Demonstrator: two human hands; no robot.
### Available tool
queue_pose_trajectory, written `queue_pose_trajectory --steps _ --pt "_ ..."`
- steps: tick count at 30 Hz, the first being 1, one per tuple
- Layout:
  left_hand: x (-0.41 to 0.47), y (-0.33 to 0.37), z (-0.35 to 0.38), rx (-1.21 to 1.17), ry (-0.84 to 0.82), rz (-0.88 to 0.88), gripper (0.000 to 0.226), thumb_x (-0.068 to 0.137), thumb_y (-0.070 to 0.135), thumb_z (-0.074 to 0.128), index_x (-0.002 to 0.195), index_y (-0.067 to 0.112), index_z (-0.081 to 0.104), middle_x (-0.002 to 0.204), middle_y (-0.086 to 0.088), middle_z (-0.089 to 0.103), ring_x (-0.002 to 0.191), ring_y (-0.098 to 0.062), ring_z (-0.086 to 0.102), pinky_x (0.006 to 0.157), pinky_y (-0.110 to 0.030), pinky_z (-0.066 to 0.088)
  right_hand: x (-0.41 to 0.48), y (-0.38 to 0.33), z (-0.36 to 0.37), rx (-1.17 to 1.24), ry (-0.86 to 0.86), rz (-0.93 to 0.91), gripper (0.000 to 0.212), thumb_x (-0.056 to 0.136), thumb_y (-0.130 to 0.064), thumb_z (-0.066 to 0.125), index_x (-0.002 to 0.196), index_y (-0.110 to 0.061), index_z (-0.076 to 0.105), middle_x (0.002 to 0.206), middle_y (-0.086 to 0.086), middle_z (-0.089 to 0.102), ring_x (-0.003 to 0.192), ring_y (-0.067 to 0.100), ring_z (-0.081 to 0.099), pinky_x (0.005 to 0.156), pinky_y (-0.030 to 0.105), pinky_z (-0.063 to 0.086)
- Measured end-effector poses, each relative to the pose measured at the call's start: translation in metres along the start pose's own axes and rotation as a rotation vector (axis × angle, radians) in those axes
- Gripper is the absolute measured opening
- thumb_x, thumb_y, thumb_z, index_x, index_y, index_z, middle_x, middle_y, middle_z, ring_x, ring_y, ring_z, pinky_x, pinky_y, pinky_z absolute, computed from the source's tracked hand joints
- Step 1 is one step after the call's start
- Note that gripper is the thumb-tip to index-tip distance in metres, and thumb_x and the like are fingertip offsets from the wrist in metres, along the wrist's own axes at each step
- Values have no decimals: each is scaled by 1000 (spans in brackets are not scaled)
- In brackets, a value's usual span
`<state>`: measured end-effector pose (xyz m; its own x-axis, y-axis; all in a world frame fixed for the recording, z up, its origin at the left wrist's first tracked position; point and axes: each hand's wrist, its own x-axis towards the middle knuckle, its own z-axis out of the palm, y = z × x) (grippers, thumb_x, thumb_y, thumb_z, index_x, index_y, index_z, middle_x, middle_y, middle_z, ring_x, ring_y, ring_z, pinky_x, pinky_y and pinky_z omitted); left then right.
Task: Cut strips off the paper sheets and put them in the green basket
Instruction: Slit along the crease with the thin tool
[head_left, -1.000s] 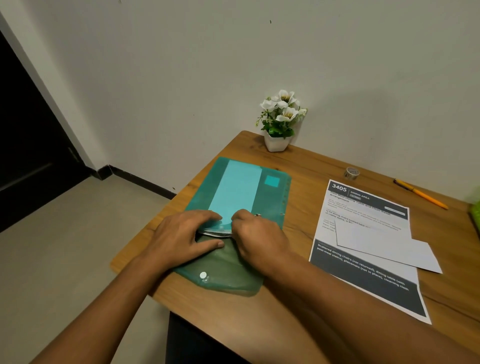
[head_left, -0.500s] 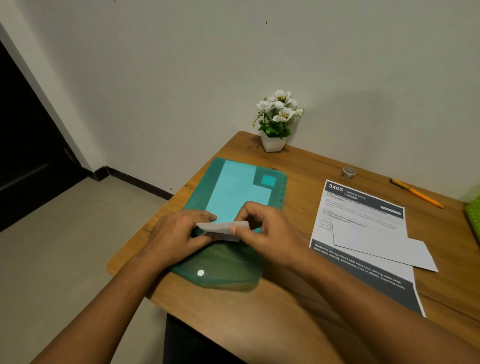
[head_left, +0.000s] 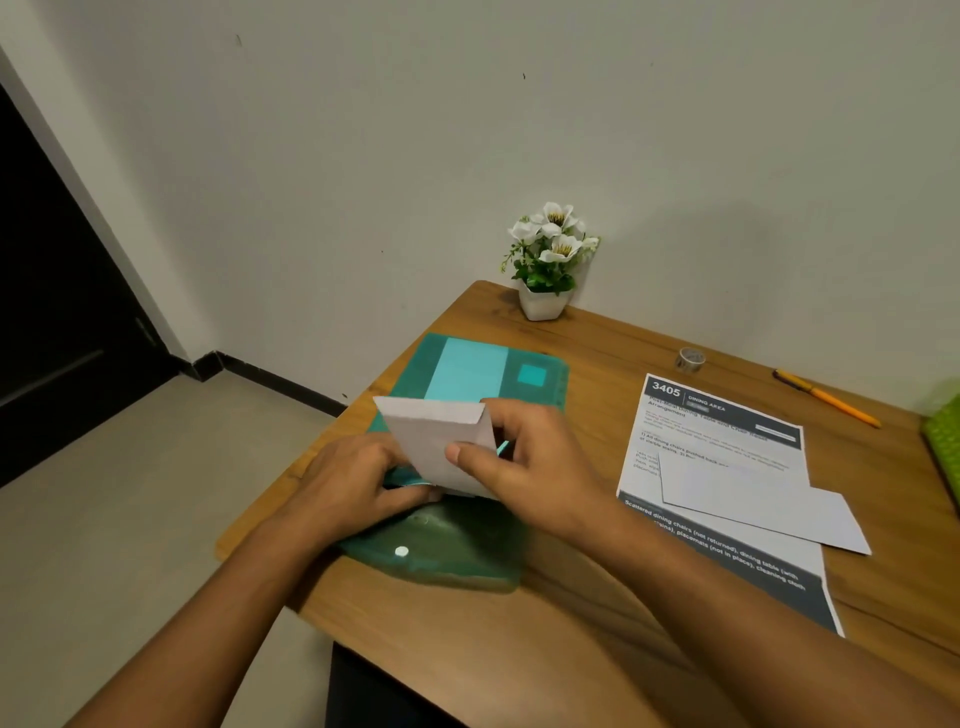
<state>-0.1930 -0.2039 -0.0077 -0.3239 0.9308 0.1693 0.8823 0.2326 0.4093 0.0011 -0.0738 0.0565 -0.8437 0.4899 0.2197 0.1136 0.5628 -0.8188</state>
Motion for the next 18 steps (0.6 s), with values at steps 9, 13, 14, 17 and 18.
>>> queue_pose_trajectory --steps 9,13,14,17,18 --pt "13 5 -12 127 -125 40 41 84 76 58 98 39 70 94 25 61 77 1 55 67 -22 48 10 -47 -48 257 197 -199 15 94 -17 75 109 -13 77 102 3 78 92 24 75 76 57 61" --pt "19 8 -21 142 -184 26 30 90 67 60 88 38 68 92 28 61 77 8 53 66 -16 41 13 -49 -73 258 338 -264 17 92 -19 77 107 -11 78 96 10 78 87 36 74 71 59 60" --pt "21 8 -23 132 -190 24 35 92 67 57 99 37 73 101 29 65 84 11 55 72 -17 46 14 -45 -78 250 369 -271 22 91 -25 77 108 -12 78 96 12 78 87 41 73 71 61 59" --pt "34 10 -26 95 -195 3 34 97 59 57 118 37 72 115 24 70 96 7 61 84 -25 54 14 -30 -94 195 421 -288 26 92 -32 73 115 -20 77 104 10 77 91 41 71 73 62 59" --pt "39 12 -27 84 -183 7 32 98 56 57 120 38 71 117 23 70 98 6 62 86 -25 54 12 -24 -99 175 433 -283 25 94 -29 73 118 -22 75 107 8 77 93 38 72 76 60 60"
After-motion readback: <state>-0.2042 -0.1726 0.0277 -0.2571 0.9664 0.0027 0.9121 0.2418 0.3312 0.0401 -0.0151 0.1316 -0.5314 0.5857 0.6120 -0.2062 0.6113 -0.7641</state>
